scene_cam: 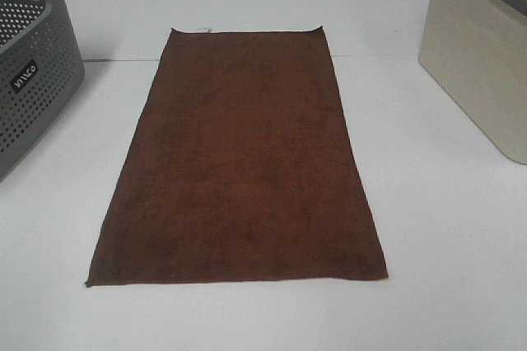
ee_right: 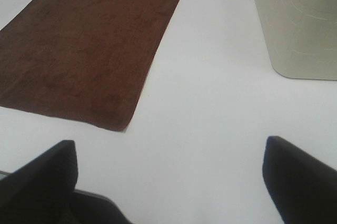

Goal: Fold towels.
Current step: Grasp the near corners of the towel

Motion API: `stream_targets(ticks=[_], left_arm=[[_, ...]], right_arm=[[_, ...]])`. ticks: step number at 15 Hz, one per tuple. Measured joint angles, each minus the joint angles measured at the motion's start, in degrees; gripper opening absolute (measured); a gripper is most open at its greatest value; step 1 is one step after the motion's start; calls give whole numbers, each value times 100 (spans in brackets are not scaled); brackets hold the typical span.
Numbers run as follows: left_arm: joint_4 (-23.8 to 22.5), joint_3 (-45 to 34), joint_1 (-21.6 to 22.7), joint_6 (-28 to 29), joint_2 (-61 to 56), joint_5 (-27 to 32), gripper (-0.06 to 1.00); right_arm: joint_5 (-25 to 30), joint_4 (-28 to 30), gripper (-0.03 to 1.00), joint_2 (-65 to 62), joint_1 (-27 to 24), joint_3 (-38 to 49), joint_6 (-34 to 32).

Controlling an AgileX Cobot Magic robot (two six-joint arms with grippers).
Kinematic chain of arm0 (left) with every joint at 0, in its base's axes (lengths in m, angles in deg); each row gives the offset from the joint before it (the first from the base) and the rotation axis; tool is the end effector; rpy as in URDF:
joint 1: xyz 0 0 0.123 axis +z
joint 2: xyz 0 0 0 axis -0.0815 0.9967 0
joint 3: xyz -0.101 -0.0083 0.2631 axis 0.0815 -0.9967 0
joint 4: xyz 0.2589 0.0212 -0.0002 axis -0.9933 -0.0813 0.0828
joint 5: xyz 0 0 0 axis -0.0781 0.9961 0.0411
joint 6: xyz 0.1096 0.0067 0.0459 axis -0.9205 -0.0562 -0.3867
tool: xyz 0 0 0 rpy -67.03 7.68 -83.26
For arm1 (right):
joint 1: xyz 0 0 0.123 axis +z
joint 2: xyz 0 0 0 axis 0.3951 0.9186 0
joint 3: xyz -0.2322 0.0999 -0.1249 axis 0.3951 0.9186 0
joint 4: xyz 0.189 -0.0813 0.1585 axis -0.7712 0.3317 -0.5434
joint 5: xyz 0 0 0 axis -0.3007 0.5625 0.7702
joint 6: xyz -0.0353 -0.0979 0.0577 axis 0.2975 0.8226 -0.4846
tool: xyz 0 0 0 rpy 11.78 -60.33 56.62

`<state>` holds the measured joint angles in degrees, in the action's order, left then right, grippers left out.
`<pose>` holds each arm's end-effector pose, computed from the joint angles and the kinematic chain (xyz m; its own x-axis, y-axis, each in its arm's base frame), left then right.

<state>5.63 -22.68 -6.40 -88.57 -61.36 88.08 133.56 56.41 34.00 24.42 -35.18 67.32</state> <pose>0.0295 -0.0068 0.2690 -0.4432 0.0611 -0.8943 0.0957 0.9952 0.0205 0.0274 0.0190 0.2701 -0.4292 -0.1352 -0.8931 -0.2143 0.9757 -0.0447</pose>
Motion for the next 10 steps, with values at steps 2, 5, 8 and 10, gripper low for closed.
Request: stream_targets(ticks=[2,5,8,10], left_arm=[[0,0,0,0,0,0,78],[0,0,0,0,0,0,78],[0,0,0,0,0,0,78],[0,0,0,0,0,0,78]], right_arm=[[0,0,89,0,0,0,0],[0,0,89,0,0,0,0],[0,0,89,0,0,0,0],[0,0,89,0,0,0,0]])
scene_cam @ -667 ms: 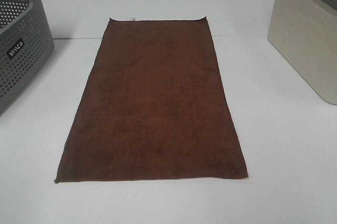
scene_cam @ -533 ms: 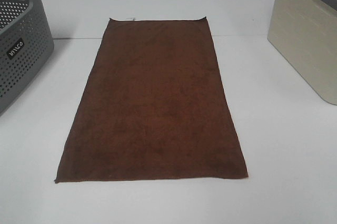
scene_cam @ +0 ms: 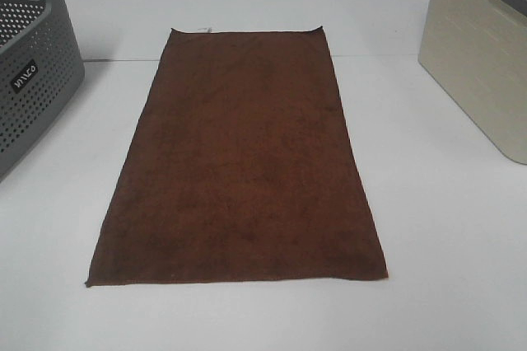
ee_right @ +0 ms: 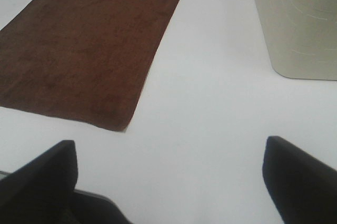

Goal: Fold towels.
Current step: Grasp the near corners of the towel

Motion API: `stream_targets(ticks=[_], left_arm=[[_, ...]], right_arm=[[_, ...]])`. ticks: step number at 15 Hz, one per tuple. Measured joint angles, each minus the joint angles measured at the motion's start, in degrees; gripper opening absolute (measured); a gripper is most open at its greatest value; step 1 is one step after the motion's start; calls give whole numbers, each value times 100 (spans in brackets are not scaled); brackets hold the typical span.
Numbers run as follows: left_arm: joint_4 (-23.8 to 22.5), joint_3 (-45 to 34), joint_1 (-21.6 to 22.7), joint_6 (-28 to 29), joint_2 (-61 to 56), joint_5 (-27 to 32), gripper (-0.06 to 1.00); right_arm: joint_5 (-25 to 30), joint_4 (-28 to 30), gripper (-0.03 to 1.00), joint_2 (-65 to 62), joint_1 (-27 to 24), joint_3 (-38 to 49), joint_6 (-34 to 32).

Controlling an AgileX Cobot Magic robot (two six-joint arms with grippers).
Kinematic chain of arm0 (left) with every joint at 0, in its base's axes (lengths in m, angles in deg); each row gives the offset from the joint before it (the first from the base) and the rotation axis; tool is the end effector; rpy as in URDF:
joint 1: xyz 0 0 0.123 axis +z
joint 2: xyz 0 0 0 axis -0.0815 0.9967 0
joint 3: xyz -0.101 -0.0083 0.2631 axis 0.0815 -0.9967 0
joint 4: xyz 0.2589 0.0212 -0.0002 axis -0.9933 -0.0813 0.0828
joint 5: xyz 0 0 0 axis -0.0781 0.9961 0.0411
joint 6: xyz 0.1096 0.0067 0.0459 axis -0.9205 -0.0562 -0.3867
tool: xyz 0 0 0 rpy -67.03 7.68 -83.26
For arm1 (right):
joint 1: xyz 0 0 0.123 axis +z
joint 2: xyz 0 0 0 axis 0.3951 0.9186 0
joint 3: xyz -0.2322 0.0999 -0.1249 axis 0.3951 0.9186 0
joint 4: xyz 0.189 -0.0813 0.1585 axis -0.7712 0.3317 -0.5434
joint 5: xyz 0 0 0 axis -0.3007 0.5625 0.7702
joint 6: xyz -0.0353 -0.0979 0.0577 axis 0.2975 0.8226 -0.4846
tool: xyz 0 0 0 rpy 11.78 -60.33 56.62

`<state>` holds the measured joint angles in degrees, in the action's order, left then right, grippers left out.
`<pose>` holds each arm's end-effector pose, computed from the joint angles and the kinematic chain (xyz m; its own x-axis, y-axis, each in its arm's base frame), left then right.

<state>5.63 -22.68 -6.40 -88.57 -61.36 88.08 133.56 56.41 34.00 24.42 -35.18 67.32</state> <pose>0.0295 -0.0068 0.2690 -0.4432 0.0611 -0.8943 0.0957 0.9952 0.0205 0.0274 0.0190 0.2701 -0.4292 -0.1352 -0.8931 -0.2143 0.9757 -0.0447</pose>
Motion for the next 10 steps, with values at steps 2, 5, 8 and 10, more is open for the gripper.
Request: stream_targets(ticks=[2,5,8,10], left_arm=[[0,0,0,0,0,0,78],[0,0,0,0,0,0,78],[0,0,0,0,0,0,78],[0,0,0,0,0,0,78]], right_arm=[[0,0,89,0,0,0,0],[0,0,89,0,0,0,0],[0,0,89,0,0,0,0],[0,0,89,0,0,0,0]])
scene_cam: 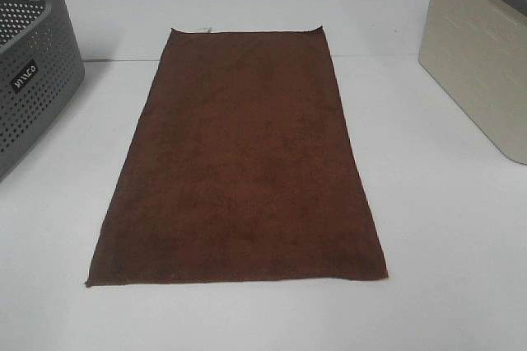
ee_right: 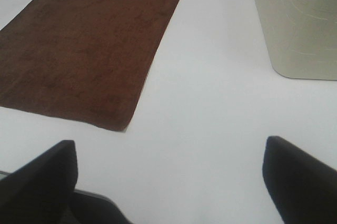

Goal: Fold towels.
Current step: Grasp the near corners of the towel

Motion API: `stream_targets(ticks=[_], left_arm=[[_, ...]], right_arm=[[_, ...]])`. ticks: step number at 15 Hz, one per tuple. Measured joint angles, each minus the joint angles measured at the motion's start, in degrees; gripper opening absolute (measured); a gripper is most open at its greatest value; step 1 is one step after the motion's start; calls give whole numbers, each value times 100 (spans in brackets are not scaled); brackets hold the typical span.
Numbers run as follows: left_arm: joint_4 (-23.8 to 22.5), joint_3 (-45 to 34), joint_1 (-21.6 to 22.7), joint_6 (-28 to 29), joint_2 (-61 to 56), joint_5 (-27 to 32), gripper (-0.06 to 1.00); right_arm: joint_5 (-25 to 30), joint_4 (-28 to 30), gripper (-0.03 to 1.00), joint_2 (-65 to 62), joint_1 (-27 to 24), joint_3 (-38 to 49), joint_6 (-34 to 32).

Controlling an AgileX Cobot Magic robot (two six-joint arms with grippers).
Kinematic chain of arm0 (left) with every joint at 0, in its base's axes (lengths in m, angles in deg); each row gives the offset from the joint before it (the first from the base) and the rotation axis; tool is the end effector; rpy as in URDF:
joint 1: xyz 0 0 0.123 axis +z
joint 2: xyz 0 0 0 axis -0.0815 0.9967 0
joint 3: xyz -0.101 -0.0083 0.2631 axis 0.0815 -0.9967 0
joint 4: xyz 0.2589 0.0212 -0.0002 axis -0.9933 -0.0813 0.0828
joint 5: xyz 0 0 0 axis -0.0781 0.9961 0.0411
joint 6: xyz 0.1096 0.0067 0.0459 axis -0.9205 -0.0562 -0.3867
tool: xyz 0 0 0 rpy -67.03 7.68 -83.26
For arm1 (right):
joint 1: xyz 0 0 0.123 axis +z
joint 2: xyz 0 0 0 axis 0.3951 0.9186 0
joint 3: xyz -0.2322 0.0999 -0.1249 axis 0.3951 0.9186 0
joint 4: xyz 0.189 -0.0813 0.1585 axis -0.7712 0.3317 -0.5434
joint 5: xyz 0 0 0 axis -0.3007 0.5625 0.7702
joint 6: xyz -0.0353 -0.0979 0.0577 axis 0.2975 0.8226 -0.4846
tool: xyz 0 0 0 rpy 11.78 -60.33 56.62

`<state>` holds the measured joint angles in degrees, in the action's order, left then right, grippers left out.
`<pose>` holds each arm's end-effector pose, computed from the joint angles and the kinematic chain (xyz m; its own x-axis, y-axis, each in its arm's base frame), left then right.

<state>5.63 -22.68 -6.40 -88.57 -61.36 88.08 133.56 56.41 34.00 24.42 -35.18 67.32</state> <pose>0.0295 -0.0068 0.2690 -0.4432 0.0611 -0.8943 0.0957 0.9952 0.0205 0.0274 0.0190 0.2701 -0.4292 -0.1352 -0.8931 -0.2143 0.9757 -0.0447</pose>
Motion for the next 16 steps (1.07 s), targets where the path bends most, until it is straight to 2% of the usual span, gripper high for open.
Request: stream_targets(ticks=[16], left_arm=[[0,0,0,0,0,0,78]], right_arm=[[0,0,89,0,0,0,0]])
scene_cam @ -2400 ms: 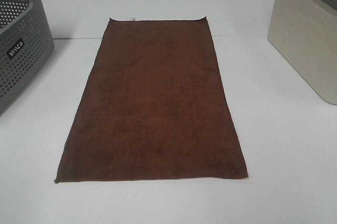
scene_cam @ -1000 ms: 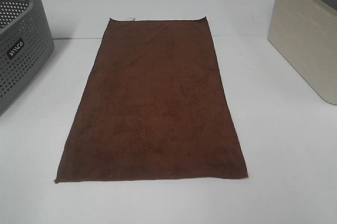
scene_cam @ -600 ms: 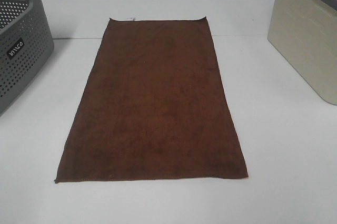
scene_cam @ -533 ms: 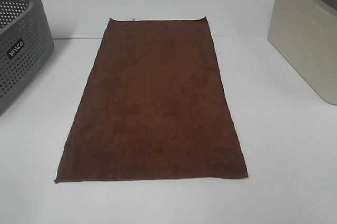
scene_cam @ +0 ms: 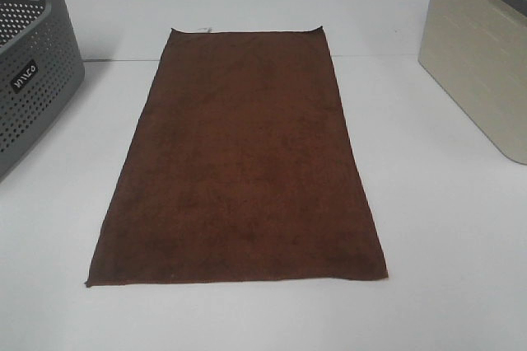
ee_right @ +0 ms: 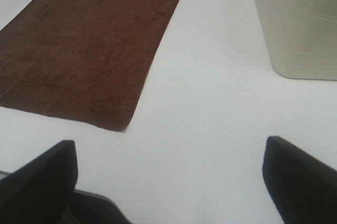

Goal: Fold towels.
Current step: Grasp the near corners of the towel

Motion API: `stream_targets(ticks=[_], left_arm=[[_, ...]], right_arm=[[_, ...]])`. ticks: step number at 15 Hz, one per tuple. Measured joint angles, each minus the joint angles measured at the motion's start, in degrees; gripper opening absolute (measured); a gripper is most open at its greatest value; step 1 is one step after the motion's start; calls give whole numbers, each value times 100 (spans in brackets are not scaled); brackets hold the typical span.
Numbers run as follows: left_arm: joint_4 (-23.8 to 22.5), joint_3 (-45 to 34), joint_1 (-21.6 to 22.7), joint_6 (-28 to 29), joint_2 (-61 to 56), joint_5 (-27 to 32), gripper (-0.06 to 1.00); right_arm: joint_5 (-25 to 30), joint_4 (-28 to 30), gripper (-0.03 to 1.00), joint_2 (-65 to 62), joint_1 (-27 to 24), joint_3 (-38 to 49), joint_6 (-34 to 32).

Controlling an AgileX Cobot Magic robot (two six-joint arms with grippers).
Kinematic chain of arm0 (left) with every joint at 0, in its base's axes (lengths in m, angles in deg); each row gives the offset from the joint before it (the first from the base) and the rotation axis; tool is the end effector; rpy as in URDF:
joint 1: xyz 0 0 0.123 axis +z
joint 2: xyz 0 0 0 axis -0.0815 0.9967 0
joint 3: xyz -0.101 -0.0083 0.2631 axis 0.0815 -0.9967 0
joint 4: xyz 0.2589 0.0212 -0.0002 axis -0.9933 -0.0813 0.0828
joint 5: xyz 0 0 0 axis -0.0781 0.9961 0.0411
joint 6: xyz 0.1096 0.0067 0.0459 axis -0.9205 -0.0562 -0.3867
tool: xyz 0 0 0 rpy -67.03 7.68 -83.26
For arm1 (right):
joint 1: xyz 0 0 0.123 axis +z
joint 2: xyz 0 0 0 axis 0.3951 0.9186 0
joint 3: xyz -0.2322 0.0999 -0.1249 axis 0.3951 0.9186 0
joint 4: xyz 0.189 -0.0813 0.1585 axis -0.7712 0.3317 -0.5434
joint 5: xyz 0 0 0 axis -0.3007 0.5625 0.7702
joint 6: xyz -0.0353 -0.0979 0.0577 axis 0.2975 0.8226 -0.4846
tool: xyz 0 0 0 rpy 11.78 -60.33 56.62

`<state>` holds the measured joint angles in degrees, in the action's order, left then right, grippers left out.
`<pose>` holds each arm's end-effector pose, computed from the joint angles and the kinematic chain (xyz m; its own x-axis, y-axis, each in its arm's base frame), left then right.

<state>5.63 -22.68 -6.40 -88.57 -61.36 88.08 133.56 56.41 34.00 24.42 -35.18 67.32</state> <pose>0.0295 -0.0068 0.2690 -0.4432 0.0611 -0.8943 0.0957 0.9952 0.0205 0.0274 0.0190 0.2701 -0.4292 -0.1352 -0.8931 -0.2143 0.9757 -0.0447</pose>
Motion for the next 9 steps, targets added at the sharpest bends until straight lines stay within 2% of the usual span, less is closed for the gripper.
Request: stream_targets(ticks=[9], left_arm=[[0,0,0,0,0,0,78]], right_arm=[[0,11,89,0,0,0,0]])
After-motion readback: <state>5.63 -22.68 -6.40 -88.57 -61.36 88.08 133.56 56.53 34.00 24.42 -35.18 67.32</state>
